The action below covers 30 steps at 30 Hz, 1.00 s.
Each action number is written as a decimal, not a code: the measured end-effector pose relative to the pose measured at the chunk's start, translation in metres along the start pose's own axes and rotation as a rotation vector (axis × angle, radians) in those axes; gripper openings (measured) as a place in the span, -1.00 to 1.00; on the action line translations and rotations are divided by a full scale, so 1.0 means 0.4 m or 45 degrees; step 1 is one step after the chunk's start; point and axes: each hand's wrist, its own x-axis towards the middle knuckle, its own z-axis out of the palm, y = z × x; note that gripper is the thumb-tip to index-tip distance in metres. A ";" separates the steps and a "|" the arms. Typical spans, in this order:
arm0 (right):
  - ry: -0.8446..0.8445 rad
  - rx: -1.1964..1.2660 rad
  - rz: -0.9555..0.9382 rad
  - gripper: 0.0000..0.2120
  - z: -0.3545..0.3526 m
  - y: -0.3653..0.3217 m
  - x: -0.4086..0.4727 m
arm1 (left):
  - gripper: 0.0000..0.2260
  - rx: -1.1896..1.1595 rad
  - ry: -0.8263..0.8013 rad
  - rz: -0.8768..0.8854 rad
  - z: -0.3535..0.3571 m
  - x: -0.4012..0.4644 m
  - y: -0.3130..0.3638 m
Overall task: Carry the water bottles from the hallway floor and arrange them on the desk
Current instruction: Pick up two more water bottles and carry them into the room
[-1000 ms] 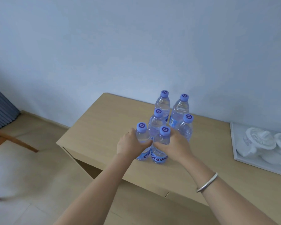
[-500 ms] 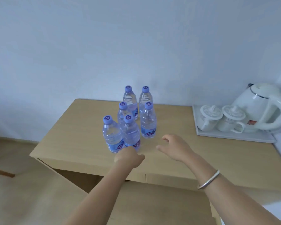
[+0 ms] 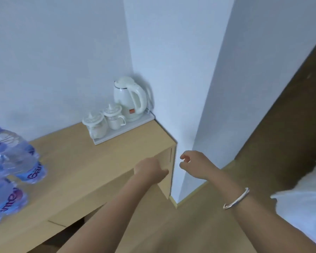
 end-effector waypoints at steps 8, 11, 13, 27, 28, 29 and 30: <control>0.299 0.076 0.371 -0.72 -0.225 0.387 -0.217 | -0.79 0.067 -0.006 0.499 0.089 0.001 0.492; 0.476 0.114 0.470 -0.78 -0.291 0.490 -0.299 | -0.79 0.095 -0.027 0.621 0.098 0.000 0.625; 0.546 0.146 0.539 -0.78 -0.324 0.543 -0.336 | -0.79 0.118 -0.028 0.707 0.097 0.007 0.701; 0.687 0.166 0.819 -0.62 -0.606 0.839 -0.187 | -0.75 0.182 -0.058 1.023 0.046 0.303 1.186; 0.693 0.158 0.826 -0.62 -0.641 0.858 -0.165 | -0.74 0.181 -0.059 1.033 0.034 0.334 1.222; 0.700 0.147 0.829 -0.61 -0.677 0.876 -0.142 | -0.72 0.176 -0.062 1.047 0.021 0.366 1.260; 0.709 0.137 0.831 -0.61 -0.715 0.894 -0.117 | -0.71 0.171 -0.061 1.061 0.008 0.398 1.297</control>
